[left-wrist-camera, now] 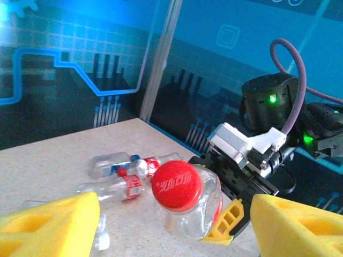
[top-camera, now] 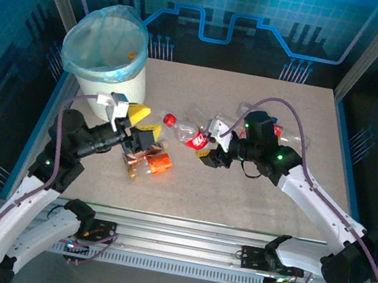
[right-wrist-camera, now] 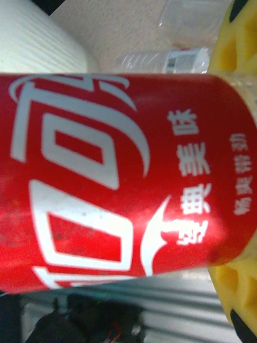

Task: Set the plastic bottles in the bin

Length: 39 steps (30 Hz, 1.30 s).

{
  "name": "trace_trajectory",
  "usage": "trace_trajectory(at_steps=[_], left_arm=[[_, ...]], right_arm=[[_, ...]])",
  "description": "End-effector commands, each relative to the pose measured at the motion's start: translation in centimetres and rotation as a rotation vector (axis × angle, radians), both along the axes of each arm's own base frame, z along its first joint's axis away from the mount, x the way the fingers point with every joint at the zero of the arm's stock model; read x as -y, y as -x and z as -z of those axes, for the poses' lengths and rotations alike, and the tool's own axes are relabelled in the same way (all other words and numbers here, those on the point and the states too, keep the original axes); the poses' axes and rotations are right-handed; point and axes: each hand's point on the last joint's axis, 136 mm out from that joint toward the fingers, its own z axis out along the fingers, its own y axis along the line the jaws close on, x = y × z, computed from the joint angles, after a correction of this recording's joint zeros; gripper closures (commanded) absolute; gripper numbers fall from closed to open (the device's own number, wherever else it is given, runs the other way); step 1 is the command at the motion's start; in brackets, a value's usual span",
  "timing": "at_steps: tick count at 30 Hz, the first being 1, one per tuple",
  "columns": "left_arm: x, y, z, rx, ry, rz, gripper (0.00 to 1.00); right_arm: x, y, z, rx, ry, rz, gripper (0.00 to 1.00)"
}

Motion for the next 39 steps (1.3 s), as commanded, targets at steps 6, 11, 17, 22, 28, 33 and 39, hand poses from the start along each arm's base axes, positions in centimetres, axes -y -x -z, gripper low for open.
trace_trajectory(at_steps=[6,11,17,22,28,33,39], left_arm=[[4.1,2.3,-1.8,0.068,0.037,0.180,0.25],[4.7,1.5,-1.4,0.052,0.023,0.162,0.32],[4.9,0.7,-0.9,0.033,0.018,0.141,0.36],[4.2,-0.2,-0.8,0.026,0.034,0.068,0.41],[4.2,-0.2,-1.0,0.030,0.048,0.071,0.59],[4.6,-0.1,-1.0,0.013,0.058,0.095,0.72],[3.7,-1.0,-1.2,-0.003,0.086,0.019,0.92]], right_arm=[[-1.0,2.2,-1.9,-0.064,-0.110,-0.067,0.49],[-1.4,3.3,-1.8,-0.062,-0.120,-0.109,0.48],[-1.5,4.2,-1.6,-0.071,-0.133,-0.134,0.48],[-1.6,4.8,-1.5,-0.070,-0.146,-0.150,0.48],[-1.6,4.7,-1.1,-0.072,-0.130,-0.150,0.48],[-1.7,4.6,-0.9,-0.072,-0.128,-0.141,0.47],[-1.7,3.7,-0.9,-0.093,-0.125,-0.089,0.44]])
